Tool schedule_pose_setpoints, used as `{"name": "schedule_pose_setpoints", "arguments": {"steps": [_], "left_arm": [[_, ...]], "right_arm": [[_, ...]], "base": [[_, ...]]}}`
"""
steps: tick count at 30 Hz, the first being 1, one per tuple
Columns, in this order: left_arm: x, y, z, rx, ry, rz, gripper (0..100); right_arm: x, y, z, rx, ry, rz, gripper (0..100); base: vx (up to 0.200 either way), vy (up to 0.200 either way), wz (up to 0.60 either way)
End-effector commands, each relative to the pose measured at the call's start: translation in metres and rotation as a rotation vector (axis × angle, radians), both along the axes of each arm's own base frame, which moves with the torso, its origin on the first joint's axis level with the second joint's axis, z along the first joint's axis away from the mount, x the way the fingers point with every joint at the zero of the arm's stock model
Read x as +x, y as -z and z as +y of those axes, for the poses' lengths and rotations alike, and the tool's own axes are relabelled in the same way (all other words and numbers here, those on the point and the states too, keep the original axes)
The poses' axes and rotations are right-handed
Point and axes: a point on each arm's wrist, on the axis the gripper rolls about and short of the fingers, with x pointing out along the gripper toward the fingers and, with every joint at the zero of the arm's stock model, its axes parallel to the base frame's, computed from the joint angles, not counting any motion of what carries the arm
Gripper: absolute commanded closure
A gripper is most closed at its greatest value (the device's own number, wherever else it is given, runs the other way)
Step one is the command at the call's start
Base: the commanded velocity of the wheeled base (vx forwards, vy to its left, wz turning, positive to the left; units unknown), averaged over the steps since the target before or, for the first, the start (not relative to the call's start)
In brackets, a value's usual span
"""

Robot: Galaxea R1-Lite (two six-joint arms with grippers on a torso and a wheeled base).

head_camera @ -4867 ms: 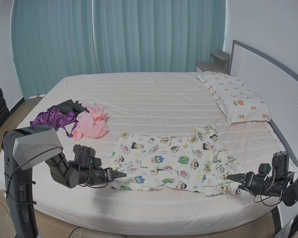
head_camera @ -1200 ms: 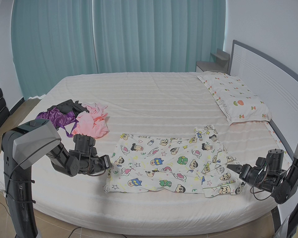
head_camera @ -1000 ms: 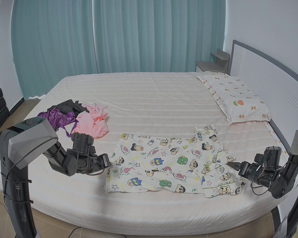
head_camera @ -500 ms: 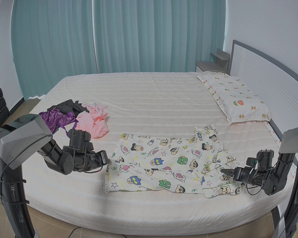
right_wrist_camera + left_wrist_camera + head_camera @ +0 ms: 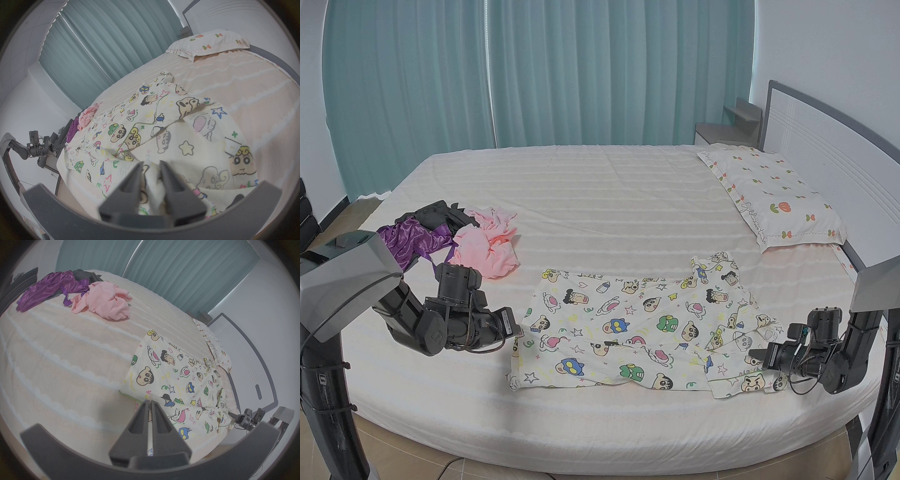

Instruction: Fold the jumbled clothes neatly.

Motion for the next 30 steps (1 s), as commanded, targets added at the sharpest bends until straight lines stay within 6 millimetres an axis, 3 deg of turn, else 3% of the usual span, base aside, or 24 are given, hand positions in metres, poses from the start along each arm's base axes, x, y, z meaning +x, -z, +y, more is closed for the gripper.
{"name": "schedule_pose_setpoints", "arguments": {"steps": [1,9,23,27,30], "left_arm": [[-0.008,-0.004,0.001,0.0,0.003,0.003,100],[-0.027,-0.019,0.004,-0.004,0.007,-0.007,100],[-0.07,-0.038,0.007,-0.01,0.028,-0.002,100],[-0.063,-0.035,0.005,-0.009,0.032,-0.002,100],[-0.043,-0.019,-0.002,-0.004,0.036,0.017,100]], "right_arm": [[0.0,-0.002,-0.006,0.001,0.019,-0.009,100],[-0.01,-0.012,-0.018,0.031,0.033,-0.064,100],[-0.034,-0.028,-0.012,0.029,0.013,-0.14,100],[-0.032,-0.025,-0.009,0.031,0.002,-0.134,100],[-0.03,-0.021,-0.009,0.032,0.001,-0.128,100]], "base": [[0.0,0.0,0.0],[0.0,0.0,0.0],[0.0,0.0,0.0],[0.0,0.0,0.0],[0.0,0.0,0.0]]}}
